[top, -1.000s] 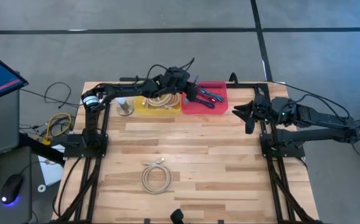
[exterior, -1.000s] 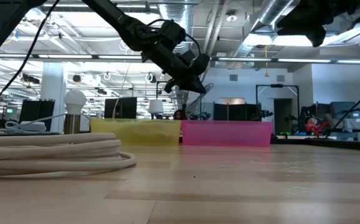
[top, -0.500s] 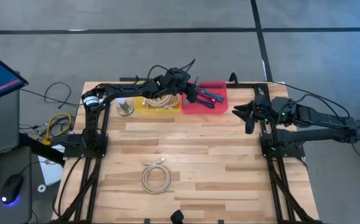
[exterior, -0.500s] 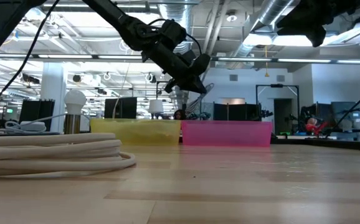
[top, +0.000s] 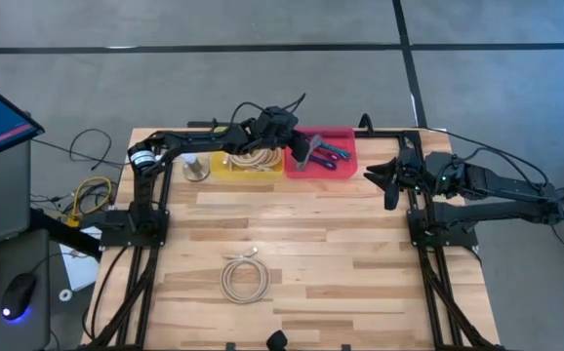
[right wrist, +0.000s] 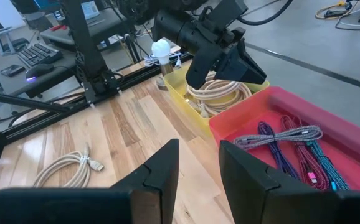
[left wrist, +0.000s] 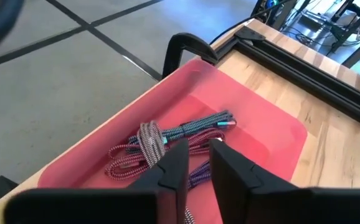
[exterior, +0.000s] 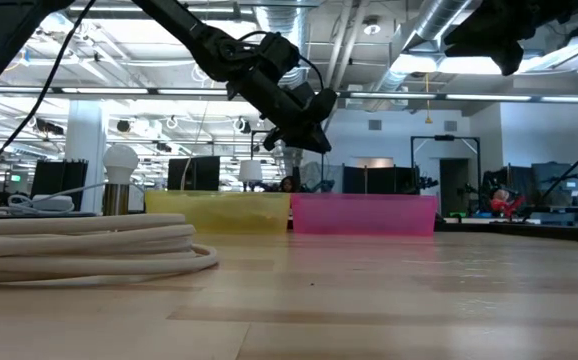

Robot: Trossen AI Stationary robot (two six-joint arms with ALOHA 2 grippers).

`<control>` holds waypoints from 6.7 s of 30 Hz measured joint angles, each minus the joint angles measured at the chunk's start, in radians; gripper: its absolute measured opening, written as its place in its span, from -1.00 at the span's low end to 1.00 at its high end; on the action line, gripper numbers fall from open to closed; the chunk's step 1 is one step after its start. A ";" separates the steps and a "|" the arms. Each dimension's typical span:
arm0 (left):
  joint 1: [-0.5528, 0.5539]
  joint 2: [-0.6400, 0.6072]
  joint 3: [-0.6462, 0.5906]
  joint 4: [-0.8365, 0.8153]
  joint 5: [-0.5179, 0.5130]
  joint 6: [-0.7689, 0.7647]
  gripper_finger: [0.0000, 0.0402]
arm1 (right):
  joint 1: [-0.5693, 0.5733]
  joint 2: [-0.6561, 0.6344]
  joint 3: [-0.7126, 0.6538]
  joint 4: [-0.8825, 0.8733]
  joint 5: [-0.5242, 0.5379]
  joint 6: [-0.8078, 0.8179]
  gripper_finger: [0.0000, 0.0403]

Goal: Pick & Place USB Port
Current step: Put the large white charger cable into the yellow bin, then return to Home Position

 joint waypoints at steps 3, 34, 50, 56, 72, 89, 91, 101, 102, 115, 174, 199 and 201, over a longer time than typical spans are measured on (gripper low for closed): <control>-0.008 -0.004 0.000 -0.002 0.038 0.000 -0.83 | 0.000 0.000 0.000 0.000 0.000 0.000 -0.47; -0.445 -0.654 0.000 -0.892 0.104 0.055 -0.98 | 0.000 0.000 0.000 0.007 -0.002 0.000 -0.47; -0.729 -0.506 0.000 -1.046 0.112 -0.336 -0.68 | 0.001 0.000 0.000 0.007 -0.004 0.000 -0.47; -0.774 -0.383 0.000 -1.118 0.112 -0.331 -0.36 | 0.001 0.000 0.000 0.007 -0.005 0.000 -0.47; -0.784 -0.161 0.000 -1.178 -0.023 -0.277 0.11 | 0.001 0.000 0.000 -0.002 -0.005 0.000 -0.47; -0.780 -0.154 -0.274 -0.878 0.032 -0.277 -0.14 | 0.001 0.000 0.000 0.000 -0.005 0.029 -0.47; -0.779 -0.154 -0.301 -0.836 0.031 -0.277 -0.14 | 0.001 0.000 0.000 0.000 -0.005 0.050 -0.47; -0.779 -0.164 -0.445 -0.600 0.021 -0.356 -0.16 | 0.001 0.000 0.000 0.000 -0.005 0.067 -0.47; -0.779 -0.163 -0.449 -0.599 0.021 -0.357 -0.17 | 0.001 0.000 0.000 0.000 -0.005 0.068 -0.47; -0.778 -0.192 -0.458 -0.574 0.028 -0.403 -0.66 | 0.001 0.000 0.000 0.000 -0.005 0.071 -0.47; 0.199 -0.355 -0.458 -0.208 -0.243 -0.258 -0.75 | 0.000 0.000 0.000 -0.039 0.000 0.042 -0.47; 0.186 -0.431 -0.458 -0.209 0.004 -0.252 0.13 | 0.001 0.000 0.000 -0.068 -0.002 0.043 -0.47; 0.164 -0.488 -0.458 -0.208 0.034 -0.190 0.08 | 0.003 0.000 0.000 -0.068 -0.002 0.043 -0.47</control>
